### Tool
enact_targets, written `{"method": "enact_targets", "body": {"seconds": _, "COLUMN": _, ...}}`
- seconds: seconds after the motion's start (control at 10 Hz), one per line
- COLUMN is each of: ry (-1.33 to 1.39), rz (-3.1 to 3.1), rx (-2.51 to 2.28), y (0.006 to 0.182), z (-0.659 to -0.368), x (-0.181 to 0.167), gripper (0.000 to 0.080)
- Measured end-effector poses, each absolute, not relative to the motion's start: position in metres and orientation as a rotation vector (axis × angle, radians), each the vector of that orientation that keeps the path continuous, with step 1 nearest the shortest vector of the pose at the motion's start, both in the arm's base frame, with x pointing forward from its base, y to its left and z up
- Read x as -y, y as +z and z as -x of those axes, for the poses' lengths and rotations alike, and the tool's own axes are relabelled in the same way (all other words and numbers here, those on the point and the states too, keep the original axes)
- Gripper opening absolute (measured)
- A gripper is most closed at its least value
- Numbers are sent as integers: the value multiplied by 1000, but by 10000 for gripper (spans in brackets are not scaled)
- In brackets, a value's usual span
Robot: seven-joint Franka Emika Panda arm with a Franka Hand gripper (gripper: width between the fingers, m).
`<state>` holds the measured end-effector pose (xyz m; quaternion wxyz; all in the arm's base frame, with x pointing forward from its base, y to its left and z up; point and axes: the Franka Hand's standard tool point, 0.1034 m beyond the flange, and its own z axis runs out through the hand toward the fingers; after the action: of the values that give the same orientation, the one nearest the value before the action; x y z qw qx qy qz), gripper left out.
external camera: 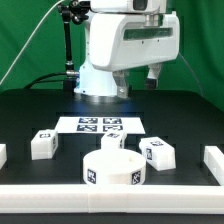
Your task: Assemble stool
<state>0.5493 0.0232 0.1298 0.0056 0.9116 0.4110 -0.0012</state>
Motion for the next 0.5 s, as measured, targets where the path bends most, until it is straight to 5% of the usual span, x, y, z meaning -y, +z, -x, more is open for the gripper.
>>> {"method": "enact_targets", "body": {"seconds": 0.5, "ry": -8, "rz": -2849, "rx": -1299, "y": 128, "z": -549, "x": -21, "gripper": 650}}
